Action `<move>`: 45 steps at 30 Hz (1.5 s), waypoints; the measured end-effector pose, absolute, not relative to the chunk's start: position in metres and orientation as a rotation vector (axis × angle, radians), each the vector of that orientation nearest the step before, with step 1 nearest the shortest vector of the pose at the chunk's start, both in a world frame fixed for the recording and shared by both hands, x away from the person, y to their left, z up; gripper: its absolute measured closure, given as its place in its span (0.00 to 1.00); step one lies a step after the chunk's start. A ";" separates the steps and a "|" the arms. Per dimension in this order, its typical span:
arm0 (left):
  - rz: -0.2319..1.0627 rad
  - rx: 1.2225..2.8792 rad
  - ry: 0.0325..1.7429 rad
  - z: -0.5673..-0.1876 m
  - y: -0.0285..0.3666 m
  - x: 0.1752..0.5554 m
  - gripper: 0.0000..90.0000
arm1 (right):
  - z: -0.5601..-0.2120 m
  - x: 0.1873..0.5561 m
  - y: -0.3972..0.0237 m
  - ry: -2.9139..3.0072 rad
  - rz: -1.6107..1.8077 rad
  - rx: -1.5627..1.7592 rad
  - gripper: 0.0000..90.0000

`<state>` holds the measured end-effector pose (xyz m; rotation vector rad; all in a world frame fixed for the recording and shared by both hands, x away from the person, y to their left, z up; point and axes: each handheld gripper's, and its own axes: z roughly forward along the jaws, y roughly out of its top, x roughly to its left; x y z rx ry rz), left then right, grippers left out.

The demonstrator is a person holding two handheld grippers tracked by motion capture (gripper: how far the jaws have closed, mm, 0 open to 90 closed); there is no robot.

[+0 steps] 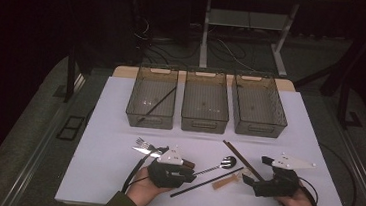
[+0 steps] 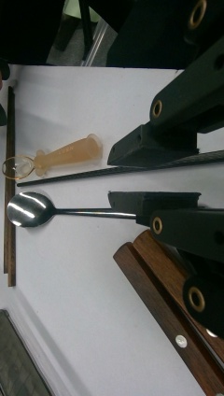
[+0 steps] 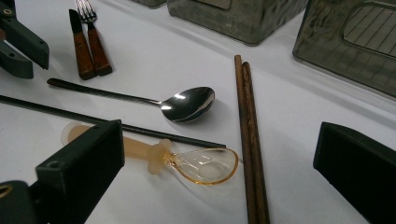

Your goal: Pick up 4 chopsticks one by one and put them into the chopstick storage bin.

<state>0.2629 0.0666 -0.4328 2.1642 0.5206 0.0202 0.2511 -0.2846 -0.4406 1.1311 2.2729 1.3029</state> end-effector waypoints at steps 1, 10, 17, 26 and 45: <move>0.008 2.160 0.526 -0.433 0.065 0.263 0.85 | -0.441 0.251 -0.285 2.274 1.302 1.132 0.02; 0.011 2.187 0.522 -0.441 0.052 0.259 0.90 | -0.441 0.252 -0.285 2.275 1.299 1.130 0.02; 0.020 2.227 0.498 -0.447 0.045 0.258 0.90 | -0.441 0.252 -0.284 2.277 1.302 1.130 0.02; 0.026 2.271 0.475 -0.453 0.040 0.257 0.90 | -0.441 0.252 -0.285 2.277 1.301 1.133 0.02; 0.071 2.290 0.467 -0.452 0.038 0.255 0.95 | -0.442 0.252 -0.285 2.281 1.301 1.128 0.02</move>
